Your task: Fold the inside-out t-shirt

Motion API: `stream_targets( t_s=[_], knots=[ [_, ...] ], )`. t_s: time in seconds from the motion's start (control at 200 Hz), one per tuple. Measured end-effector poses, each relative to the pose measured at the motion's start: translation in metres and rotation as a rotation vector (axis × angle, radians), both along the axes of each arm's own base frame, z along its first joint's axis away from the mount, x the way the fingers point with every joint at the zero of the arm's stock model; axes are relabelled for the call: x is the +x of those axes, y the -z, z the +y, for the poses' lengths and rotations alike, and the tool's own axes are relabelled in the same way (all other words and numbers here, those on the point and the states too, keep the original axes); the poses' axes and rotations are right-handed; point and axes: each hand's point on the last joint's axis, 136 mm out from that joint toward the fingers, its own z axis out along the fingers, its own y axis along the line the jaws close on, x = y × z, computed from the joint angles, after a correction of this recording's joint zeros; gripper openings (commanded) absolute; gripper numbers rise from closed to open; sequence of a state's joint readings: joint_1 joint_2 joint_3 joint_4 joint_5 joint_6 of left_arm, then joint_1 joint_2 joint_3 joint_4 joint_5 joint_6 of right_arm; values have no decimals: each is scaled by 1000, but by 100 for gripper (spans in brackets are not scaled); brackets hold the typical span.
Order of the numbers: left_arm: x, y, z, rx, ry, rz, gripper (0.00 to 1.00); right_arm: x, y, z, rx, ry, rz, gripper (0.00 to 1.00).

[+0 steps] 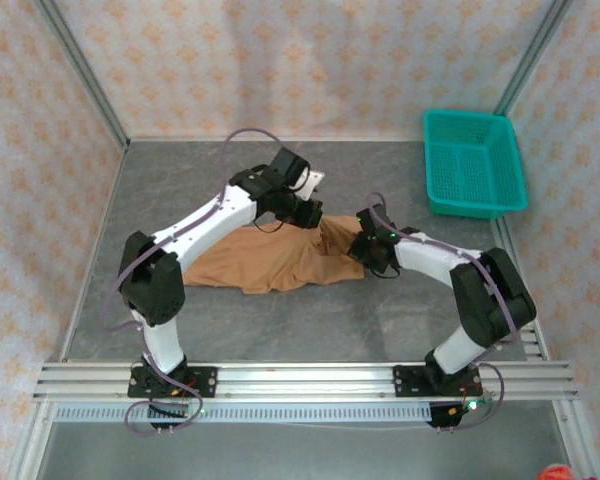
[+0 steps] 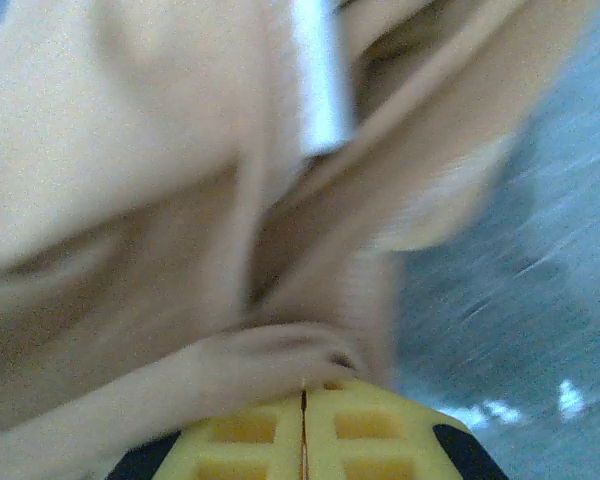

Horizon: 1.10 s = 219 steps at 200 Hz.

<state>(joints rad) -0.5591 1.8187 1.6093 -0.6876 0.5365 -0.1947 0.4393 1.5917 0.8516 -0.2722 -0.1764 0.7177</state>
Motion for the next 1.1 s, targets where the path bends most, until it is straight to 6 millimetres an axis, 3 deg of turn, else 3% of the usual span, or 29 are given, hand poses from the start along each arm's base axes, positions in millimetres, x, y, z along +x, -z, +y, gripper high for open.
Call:
stream_targets(
  t_s=[0.085,0.175,0.265,0.39,0.53,0.716,0.816,0.841,0.941,1.096],
  knots=[
    [-1,0,5,-53,-14,52,0,13,-9,-17,-56,46,-35,13],
    [-1,10,9,-82,-27,107,0,26,-32,-16,-57,42,-98,24],
    [-2,24,8,-99,-28,157,0,28,-60,-5,-21,-7,-176,37],
    [-4,42,4,-118,-32,217,0,16,-84,30,74,-132,-279,59],
    [-3,48,3,-137,-41,245,0,0,-70,59,110,-251,-277,72],
    [4,45,9,-165,-63,256,0,-2,-34,76,86,-327,-231,74],
    [6,44,12,-175,-70,262,0,4,-13,75,26,-326,-211,64],
    [6,44,12,-177,-69,263,0,7,-9,74,10,-318,-207,56],
    [5,43,11,-185,-64,268,0,25,-2,67,-55,-269,-213,0],
    [-1,39,12,-198,-53,273,0,43,-30,54,-78,-212,-244,0]
  ],
)
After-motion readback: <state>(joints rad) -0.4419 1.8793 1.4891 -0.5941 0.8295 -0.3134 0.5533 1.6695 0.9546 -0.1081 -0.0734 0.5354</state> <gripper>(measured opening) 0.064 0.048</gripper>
